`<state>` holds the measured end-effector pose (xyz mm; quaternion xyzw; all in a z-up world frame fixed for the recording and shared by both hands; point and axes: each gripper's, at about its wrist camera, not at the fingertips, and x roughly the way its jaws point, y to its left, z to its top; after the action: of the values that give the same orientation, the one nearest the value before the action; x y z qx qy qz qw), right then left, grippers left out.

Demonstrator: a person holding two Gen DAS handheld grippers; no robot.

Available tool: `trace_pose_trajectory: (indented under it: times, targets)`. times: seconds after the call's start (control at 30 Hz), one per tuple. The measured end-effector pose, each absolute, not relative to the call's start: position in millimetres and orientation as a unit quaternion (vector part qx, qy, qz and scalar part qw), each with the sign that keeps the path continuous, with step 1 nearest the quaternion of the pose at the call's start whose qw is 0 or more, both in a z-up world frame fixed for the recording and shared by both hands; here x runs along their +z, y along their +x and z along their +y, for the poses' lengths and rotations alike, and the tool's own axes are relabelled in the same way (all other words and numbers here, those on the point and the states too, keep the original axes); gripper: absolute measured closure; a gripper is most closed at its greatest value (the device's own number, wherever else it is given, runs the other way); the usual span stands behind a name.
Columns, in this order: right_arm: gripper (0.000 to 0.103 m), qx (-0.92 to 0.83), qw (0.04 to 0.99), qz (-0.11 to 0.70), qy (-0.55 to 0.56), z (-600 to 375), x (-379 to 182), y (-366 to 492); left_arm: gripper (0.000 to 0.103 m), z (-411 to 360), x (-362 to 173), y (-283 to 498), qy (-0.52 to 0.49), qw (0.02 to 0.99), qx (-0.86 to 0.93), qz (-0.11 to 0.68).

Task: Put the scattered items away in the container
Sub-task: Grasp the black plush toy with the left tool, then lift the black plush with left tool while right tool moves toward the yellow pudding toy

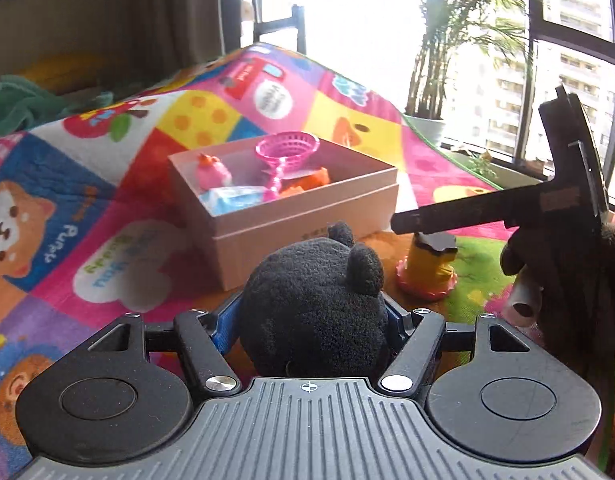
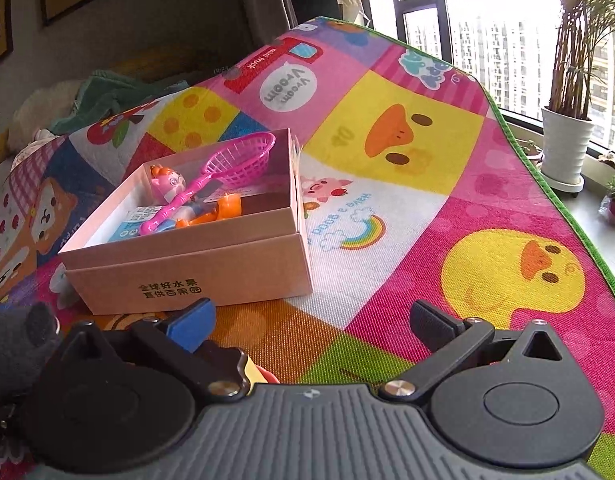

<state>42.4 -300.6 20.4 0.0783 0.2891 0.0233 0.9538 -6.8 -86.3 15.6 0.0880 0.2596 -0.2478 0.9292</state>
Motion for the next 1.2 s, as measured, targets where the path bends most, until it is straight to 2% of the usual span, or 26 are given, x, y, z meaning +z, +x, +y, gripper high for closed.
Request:
trace_pose_trajectory:
  times: [0.03, 0.07, 0.1, 0.27, 0.43, 0.5, 0.67, 0.9, 1.2]
  targets:
    - [0.000, 0.017, 0.955, 0.285, 0.079, -301.5, 21.4, 40.0, 0.018, -92.1, 12.0, -4.5, 0.093, 0.929, -0.249, 0.256]
    - [0.000, 0.009, 0.956, 0.283, 0.080, -302.4, 22.4, 37.7, 0.005, -95.8, 10.4, -2.4, 0.095, 0.930, -0.248, 0.255]
    - [0.000, 0.001, 0.955, 0.285, 0.083, -303.7, 23.7, 34.8, 0.005, -97.5, 11.1, -1.3, 0.092, 0.932, -0.242, 0.253]
    - [0.000, -0.014, 0.947, 0.286, 0.147, -307.7, 35.4, 11.0, 0.001, -82.2, 32.6, -23.0, 0.031, 0.951, -0.199, 0.234]
    - [0.000, -0.075, 0.915, 0.262, 0.297, -299.5, 35.9, -14.4, 0.000, -68.4, 41.9, -40.1, -0.006, 0.958, -0.180, 0.225]
    - [0.000, -0.087, 0.911, 0.240, 0.323, -282.6, 33.3, -29.0, 0.000, -61.7, 41.3, -36.9, -0.012, 0.961, -0.162, 0.225]
    - [0.000, -0.049, 0.935, 0.212, 0.279, -250.9, 50.5, -35.5, 0.000, -32.3, 35.5, -33.4, -0.133, 0.954, -0.129, 0.235]
    - [0.000, -0.033, 0.927, 0.253, 0.274, -242.2, 78.6, -3.9, 0.000, -27.4, 15.6, -30.3, -0.251, 0.926, -0.107, 0.263]
    - [0.000, -0.036, 0.936, 0.224, 0.269, -233.9, 92.2, 1.9, 0.000, -31.9, 6.1, -28.5, -0.294, 0.893, -0.136, 0.313]
